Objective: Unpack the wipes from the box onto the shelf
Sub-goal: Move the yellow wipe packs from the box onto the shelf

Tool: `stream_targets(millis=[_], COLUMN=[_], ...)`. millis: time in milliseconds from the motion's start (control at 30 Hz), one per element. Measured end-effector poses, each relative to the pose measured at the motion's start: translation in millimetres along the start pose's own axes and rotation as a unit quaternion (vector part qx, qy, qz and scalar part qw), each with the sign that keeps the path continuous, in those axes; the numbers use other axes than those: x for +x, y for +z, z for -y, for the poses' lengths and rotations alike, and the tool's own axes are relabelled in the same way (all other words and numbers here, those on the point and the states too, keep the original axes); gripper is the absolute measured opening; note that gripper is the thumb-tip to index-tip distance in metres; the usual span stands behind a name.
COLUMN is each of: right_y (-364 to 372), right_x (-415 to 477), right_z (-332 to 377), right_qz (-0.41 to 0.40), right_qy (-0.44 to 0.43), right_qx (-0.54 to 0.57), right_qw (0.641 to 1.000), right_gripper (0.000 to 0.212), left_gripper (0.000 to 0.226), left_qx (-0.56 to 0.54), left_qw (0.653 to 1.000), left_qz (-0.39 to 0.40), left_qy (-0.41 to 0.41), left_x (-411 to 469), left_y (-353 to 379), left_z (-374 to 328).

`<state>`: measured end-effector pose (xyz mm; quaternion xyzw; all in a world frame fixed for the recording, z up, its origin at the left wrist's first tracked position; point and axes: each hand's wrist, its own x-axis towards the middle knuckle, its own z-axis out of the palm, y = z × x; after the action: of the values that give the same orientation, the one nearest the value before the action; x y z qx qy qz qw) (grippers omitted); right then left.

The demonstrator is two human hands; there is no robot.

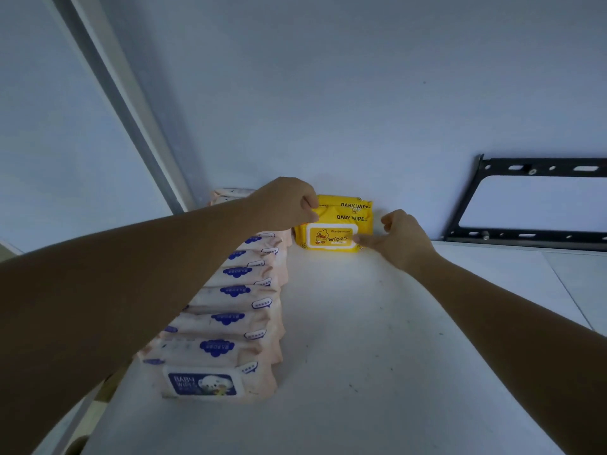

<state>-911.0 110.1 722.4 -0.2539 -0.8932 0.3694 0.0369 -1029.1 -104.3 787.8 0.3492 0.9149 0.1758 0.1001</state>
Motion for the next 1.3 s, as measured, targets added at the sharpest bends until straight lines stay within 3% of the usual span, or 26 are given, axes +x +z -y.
stream_targets(millis=[167, 400, 633, 800, 1300], right_y=[-36.1, -64.4, -95.3, -121.7, -180.5], right_x=[-18.0, -63.6, -126.2, -184.7, -464.3], right_z=[-8.8, -26.0, -41.7, -61.3, -164.5], right_qz=[0.005, 0.043, 0.065, 0.08, -0.041], right_qy=[-0.026, -0.082, -0.099, -0.046, 0.128], right_qx=[0.009, 0.027, -0.01, -0.04, -0.086], right_qw=[1.0, 0.995, 0.993, 0.995, 0.987], right_gripper=[0.059, 0.035, 0.027, 0.025, 0.013], left_gripper=[0.032, 0.026, 0.017, 0.011, 0.013], left_qx=[-0.044, -0.04, -0.022, -0.05, -0.073], left_qw=[0.999, 0.999, 0.999, 0.997, 0.944], left_qz=[0.014, 0.006, 0.038, 0.021, 0.196], left_qy=[-0.011, -0.009, 0.011, 0.063, 0.254], left_x=[-25.3, -67.0, -104.9, -123.8, -258.4], left_y=[5.4, 23.7, 41.5, 44.6, 126.9], left_z=[-21.7, -58.3, -90.7, -125.6, -291.2])
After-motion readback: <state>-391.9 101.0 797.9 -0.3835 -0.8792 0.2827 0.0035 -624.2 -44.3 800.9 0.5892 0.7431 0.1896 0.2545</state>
